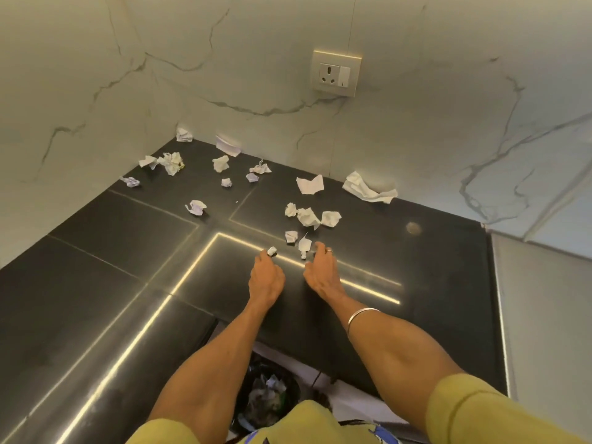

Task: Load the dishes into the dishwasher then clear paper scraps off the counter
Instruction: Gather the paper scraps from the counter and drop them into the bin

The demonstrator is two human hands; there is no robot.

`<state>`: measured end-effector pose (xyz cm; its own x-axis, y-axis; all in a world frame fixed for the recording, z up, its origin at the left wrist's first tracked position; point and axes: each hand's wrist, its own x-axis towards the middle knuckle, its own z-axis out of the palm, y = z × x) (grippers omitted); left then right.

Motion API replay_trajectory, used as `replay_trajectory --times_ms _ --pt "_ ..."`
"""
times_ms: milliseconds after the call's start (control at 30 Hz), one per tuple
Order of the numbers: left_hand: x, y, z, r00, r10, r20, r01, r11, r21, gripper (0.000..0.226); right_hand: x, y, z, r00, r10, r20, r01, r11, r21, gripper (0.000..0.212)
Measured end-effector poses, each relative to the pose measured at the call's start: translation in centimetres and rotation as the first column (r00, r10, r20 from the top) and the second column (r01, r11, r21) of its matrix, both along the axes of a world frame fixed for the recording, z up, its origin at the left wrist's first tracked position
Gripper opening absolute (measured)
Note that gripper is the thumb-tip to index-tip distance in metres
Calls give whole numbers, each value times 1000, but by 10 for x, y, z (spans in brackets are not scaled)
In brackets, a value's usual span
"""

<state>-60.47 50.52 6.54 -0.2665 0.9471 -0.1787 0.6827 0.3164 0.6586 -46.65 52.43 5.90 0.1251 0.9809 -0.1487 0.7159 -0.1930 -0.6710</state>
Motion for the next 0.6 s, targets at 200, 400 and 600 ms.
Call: replay_trajectory --times_ms 200,400,600 --pt "4 26 -8 995 13 -101 -11 1000 16 40 2 37 -7 999 46 15 -45 999 -25 69" --pt "-10 54 -17 995 -45 -92 52 996 74 7 5 53 -17 993 103 62 -104 994 22 52" --pt "-25 89 -26 994 50 94 -60 993 106 10 -11 71 -28 997 -73 -30 77 979 186 6"
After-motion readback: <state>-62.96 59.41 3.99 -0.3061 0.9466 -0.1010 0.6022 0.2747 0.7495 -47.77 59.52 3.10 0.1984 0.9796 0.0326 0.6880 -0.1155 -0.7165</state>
